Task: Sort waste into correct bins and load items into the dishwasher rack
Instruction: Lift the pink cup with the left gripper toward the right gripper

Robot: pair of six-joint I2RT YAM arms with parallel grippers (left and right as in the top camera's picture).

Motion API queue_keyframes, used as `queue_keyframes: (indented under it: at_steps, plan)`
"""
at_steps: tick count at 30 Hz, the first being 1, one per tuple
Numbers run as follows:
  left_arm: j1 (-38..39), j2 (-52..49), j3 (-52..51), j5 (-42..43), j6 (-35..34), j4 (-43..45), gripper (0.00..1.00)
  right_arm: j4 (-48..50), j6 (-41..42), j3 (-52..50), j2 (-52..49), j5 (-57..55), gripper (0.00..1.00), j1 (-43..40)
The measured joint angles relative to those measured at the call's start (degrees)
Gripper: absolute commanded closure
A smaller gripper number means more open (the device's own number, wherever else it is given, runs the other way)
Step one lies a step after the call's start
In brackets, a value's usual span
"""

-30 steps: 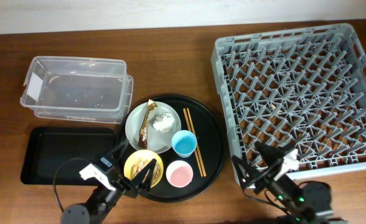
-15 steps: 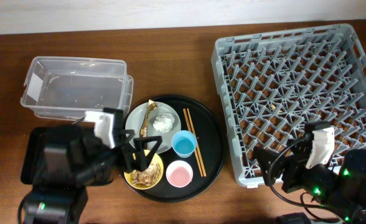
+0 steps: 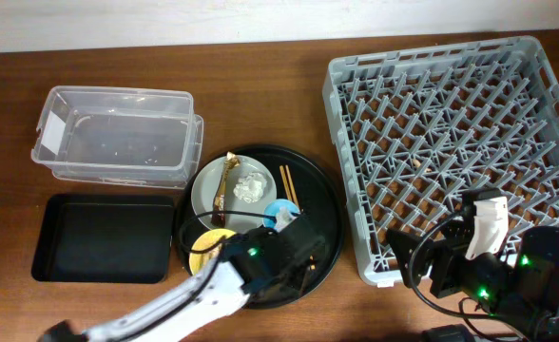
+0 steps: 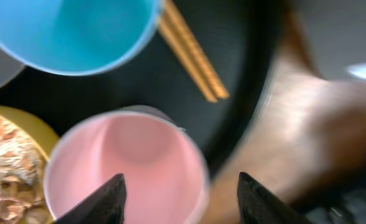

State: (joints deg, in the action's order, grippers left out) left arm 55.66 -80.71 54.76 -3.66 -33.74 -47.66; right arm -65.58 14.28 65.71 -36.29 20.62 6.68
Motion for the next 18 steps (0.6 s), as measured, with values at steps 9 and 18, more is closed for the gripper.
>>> queue_keyframes:
  at_steps: [9,18]
  plan:
    - [-0.1,-7.0,0.0,3.6,-2.2,3.8,1.00,-1.4,0.0,0.0,0.0,0.0,0.01,0.0]
    - [-5.6,10.5,11.4,18.9,1.4,0.2,1.00,-1.7,0.0,0.0,0.0,0.3,0.01,0.0]
